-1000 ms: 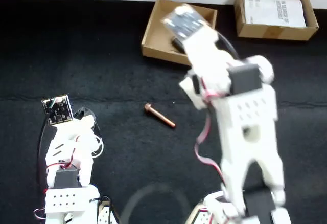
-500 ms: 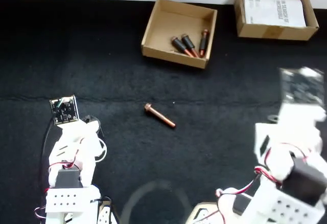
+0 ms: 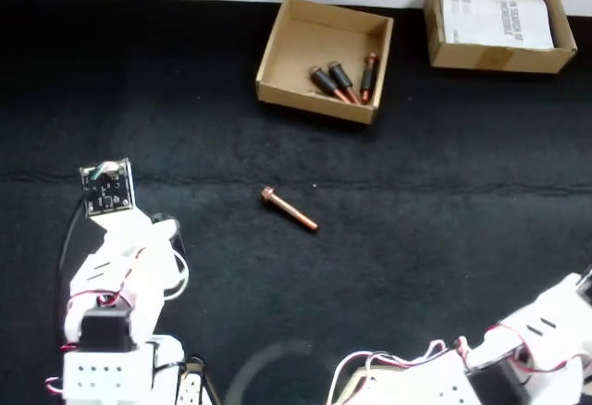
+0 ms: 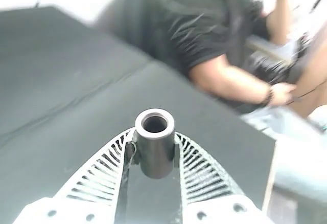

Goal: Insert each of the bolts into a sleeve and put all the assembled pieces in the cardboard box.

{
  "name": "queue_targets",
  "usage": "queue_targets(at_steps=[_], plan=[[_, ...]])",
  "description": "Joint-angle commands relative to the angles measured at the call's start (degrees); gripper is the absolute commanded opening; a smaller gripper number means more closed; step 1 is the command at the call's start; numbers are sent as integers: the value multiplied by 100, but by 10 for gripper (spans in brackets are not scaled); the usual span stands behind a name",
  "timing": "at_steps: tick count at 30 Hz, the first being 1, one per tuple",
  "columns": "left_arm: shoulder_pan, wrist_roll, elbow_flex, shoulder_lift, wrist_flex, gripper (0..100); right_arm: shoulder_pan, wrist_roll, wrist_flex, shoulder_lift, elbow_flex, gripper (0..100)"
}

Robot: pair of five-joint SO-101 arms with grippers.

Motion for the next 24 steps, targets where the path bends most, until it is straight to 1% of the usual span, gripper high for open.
queue_targets(at_steps=[1,4,7,10,13,19,24], plan=[[690,-35,-919,119,686,30,462,-44,-1059,-549,857,8],[1068,-35,-1516,611,1125,30,936,-62,-1956,-418,1288,8],[1341,0,-2273,1596,1749,30,1376,-44,-2826,-514,1851,8],[1446,62,-3046,2818,2259,30,1877,-44,-3767,-514,2404,8],[1455,422,-3785,4004,2541,28,2290,-62,-4602,-497,2932,8],[1481,1002,-5015,5947,2523,30,2721,-53,-4470,-497,2923,8],[1868,1336,-5780,7398,2532,30,2914,-44,-4470,-497,2923,8]])
